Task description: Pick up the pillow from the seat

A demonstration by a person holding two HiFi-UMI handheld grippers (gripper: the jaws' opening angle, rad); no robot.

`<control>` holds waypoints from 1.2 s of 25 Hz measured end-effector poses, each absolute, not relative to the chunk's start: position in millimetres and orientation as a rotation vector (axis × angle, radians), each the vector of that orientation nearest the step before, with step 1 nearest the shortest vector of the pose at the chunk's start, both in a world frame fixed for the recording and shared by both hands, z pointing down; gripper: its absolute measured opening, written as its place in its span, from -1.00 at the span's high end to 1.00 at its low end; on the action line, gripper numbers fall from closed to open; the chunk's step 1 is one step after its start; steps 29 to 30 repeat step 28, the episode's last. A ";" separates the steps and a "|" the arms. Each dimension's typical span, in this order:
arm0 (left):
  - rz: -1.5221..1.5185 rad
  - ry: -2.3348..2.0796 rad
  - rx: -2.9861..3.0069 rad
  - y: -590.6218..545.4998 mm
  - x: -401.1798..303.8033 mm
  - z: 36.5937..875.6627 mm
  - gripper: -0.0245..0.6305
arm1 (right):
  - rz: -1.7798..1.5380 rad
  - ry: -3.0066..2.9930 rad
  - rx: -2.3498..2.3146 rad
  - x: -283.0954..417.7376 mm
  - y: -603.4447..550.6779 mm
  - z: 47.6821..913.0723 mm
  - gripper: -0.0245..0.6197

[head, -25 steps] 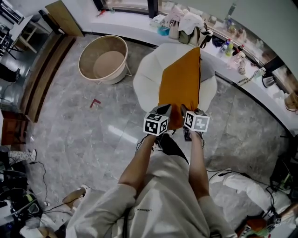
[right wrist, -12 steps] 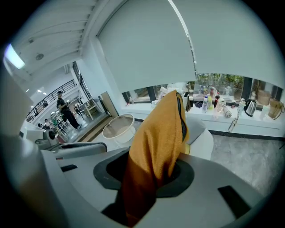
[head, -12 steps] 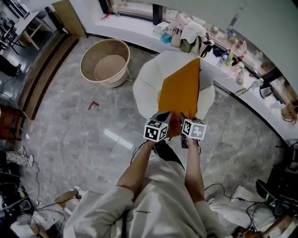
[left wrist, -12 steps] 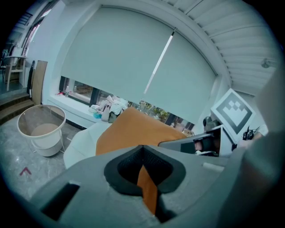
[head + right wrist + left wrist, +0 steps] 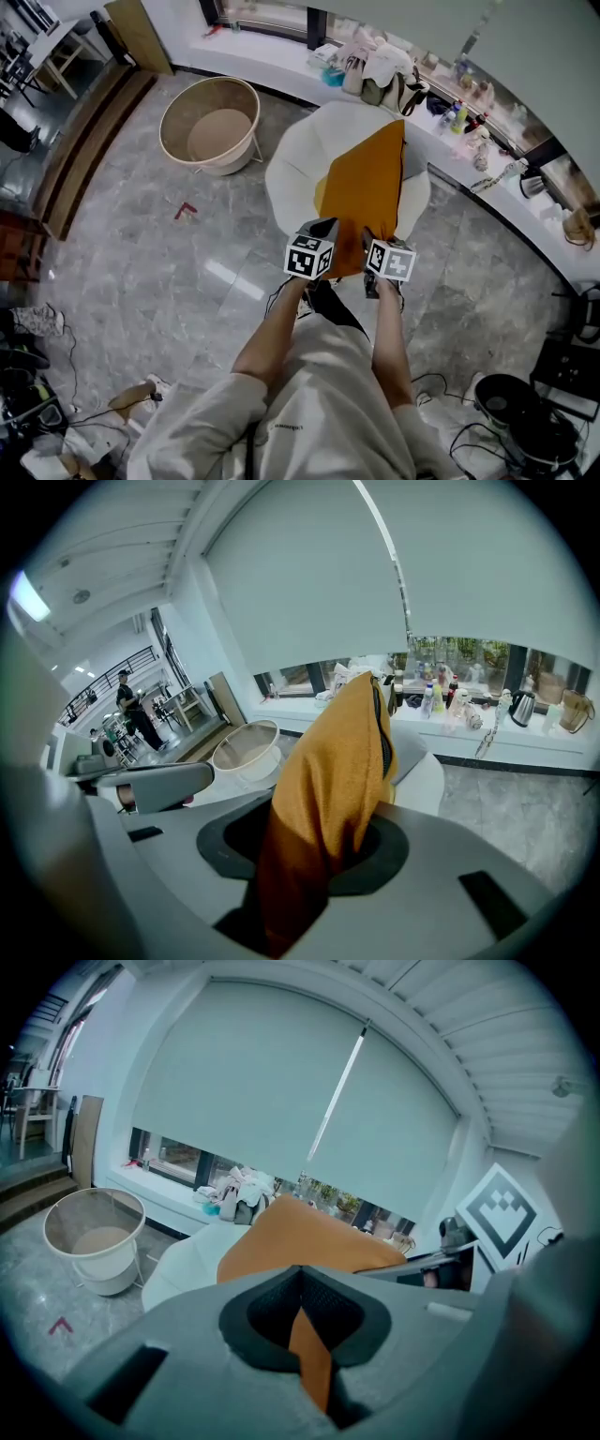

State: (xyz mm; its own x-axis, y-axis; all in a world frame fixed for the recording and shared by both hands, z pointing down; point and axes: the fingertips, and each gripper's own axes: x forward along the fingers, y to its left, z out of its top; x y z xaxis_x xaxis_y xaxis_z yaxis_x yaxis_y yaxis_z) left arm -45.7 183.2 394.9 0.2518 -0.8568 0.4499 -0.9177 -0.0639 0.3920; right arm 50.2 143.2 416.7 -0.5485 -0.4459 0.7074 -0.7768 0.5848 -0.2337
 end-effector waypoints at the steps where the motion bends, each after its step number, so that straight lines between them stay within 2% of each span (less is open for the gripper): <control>1: 0.126 -1.611 1.920 182.7 -47.0 394.5 0.90 | 0.717 -2.218 0.970 50.0 142.9 416.1 0.47; 30: 0.094 -1.569 1.952 152.9 -55.0 386.2 0.90 | 0.785 -2.249 1.032 48.4 126.9 403.8 0.47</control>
